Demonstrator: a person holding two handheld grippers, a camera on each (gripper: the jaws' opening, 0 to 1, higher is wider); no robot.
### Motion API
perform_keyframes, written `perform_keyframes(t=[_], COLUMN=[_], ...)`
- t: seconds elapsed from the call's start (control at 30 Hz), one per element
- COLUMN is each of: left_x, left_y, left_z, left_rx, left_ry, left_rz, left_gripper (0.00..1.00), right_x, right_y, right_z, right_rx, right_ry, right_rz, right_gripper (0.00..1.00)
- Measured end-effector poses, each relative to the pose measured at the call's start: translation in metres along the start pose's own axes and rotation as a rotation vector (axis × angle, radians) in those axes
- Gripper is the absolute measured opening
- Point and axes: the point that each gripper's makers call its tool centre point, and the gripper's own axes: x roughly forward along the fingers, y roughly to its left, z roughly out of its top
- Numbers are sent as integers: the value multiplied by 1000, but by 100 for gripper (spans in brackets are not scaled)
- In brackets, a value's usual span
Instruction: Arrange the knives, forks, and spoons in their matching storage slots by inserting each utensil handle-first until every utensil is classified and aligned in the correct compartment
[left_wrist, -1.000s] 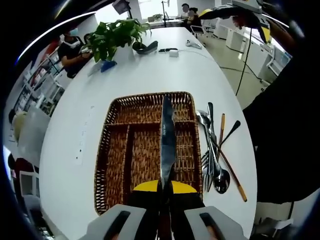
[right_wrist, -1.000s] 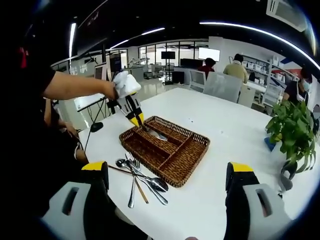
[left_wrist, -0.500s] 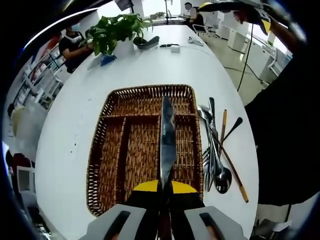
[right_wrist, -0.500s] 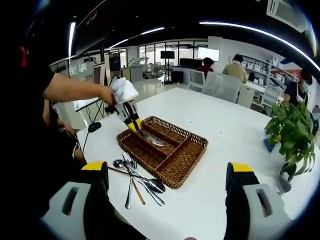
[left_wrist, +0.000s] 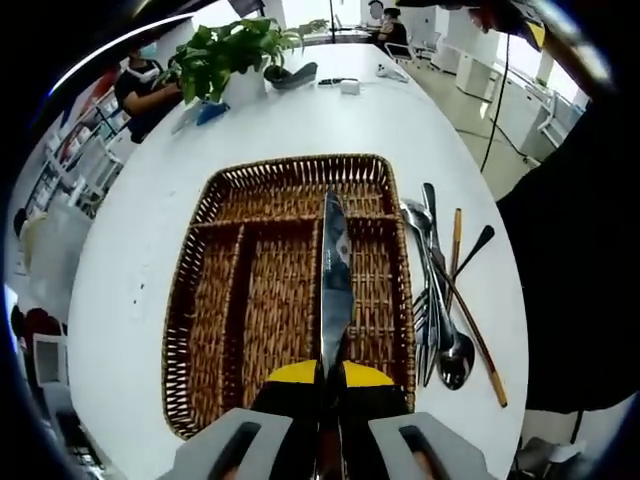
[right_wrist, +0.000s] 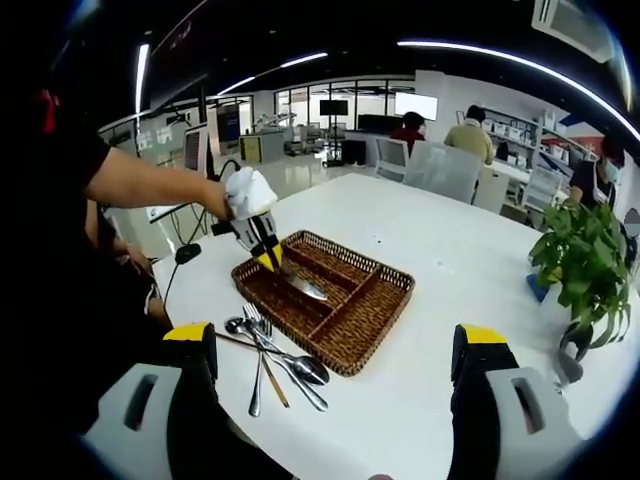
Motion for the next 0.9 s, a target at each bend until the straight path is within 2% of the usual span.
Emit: perform_keyframes(t=[0.67,0.9], left_x=[35,43], left_y=[-6,-10], left_z=[-15,-16], left_rx=[-35,-33], left_ry=[18,17], left_rz=[-4,-9], left_gripper=[4,4], right_x=[-4,-5], right_y=[1,2], right_z=[-9,-12], right_rx=[24,33], right_ry=[9,12], right_rz=[-20,-22], right_gripper=[99,99])
